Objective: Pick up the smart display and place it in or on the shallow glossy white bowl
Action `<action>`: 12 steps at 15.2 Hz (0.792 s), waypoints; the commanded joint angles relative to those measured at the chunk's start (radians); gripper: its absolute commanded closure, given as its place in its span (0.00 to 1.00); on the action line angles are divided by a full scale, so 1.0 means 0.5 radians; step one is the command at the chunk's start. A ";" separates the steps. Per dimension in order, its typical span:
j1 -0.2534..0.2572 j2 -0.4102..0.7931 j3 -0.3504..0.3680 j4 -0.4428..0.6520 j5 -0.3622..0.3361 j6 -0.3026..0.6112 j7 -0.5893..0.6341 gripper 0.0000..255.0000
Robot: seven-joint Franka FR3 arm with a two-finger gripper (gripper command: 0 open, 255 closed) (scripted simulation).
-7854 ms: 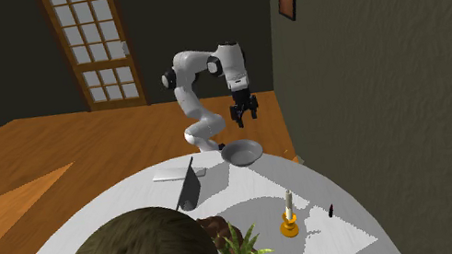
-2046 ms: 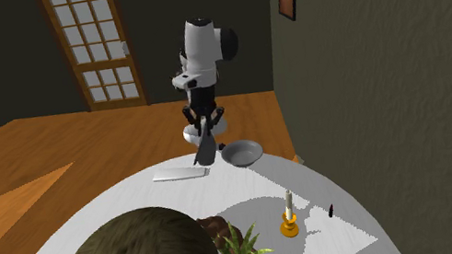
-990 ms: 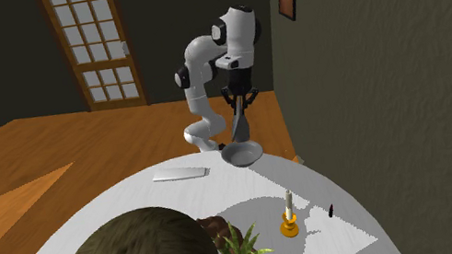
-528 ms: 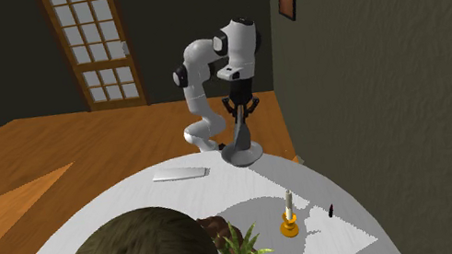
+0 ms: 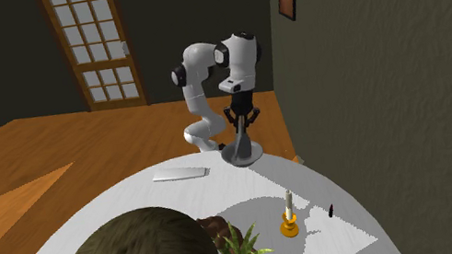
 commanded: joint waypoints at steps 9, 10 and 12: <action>0.002 -0.024 0.000 -0.085 0.002 0.063 0.011 0.00; 0.002 -0.024 0.001 -0.085 0.002 0.063 0.012 0.00; 0.002 -0.025 0.001 -0.086 0.002 0.062 0.012 0.00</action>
